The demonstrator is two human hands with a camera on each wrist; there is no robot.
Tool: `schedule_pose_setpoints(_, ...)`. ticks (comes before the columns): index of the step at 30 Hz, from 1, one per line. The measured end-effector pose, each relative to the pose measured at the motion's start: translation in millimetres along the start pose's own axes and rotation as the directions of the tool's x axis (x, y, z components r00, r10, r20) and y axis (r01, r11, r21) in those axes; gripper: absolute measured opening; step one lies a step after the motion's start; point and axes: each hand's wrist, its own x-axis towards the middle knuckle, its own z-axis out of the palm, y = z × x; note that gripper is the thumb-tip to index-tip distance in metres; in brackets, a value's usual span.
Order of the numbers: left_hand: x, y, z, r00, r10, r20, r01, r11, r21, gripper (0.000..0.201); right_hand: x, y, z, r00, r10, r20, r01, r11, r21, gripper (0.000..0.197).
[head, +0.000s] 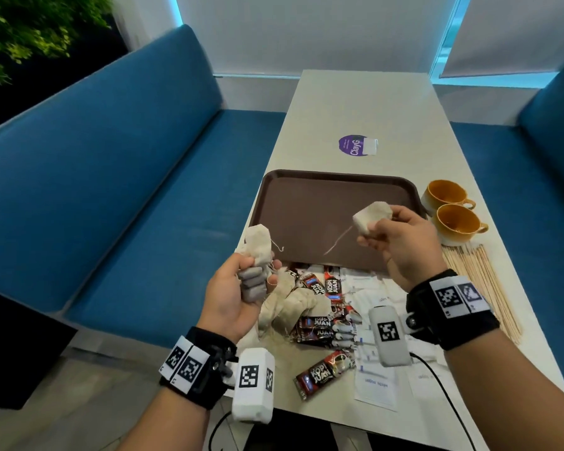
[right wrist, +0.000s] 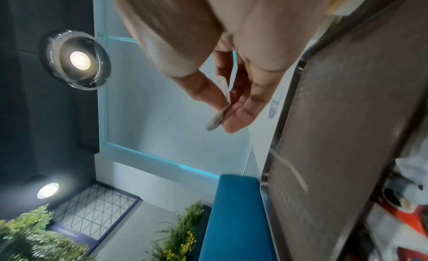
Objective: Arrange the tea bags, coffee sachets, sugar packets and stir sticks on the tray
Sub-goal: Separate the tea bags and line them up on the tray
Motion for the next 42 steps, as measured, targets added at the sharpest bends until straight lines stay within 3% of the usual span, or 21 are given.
schedule_pose_setpoints(3,-5,1,-3,0.999,-0.009,0.035,0.009,1.0,-0.014,0.022,2,2,-3,1.0,-0.012,0.007,0.013,0.999,-0.038,0.026)
schedule_pose_setpoints(8,-4,-3,-5,0.997,-0.015,0.077,0.011,0.999,0.053,0.032,-7,16,11,0.956,0.125,0.267,-0.047,0.958,-0.282,0.01)
schedule_pose_setpoints(14,-1,-9,7,0.984,0.129,0.124,-0.161,0.942,0.293,0.031,-6,16,29,0.879,0.13,0.459,0.197,0.778,-0.597,0.005)
schedule_pose_setpoints(19,4,-10,6,0.965,0.079,0.252,-0.195,0.856,0.479,0.04,7,6,40,0.858,0.062,0.51,0.317,0.718,-0.62,0.002)
schedule_pose_setpoints(23,18,-8,14,0.965,0.149,0.216,-0.237,0.847,0.476,0.019,23,5,52,0.817,0.025,0.576,0.388,0.714,-0.583,0.008)
schedule_pose_setpoints(27,35,3,21,0.962,0.207,0.176,-0.266,0.852,0.451,0.02,47,2,69,0.838,-0.02,0.545,0.338,0.805,-0.489,0.02)
schedule_pose_setpoints(32,59,21,20,0.968,0.235,0.088,-0.25,0.895,0.369,0.03,87,-1,90,0.845,-0.013,0.534,0.362,0.75,-0.554,0.008)
schedule_pose_setpoints(37,84,36,4,0.975,0.221,0.016,-0.214,0.92,0.329,0.019,136,10,111,0.892,-0.045,0.45,0.346,0.71,-0.614,0.006)
schedule_pose_setpoints(39,91,40,1,0.976,0.217,-0.001,-0.203,0.914,0.351,0.022,159,16,122,0.905,-0.061,0.421,0.353,0.66,-0.663,0.005)
schedule_pose_setpoints(42,100,44,-2,0.979,0.201,0.013,-0.193,0.917,0.349,0.023,187,23,140,0.914,-0.062,0.4,0.378,0.487,-0.787,0.008)
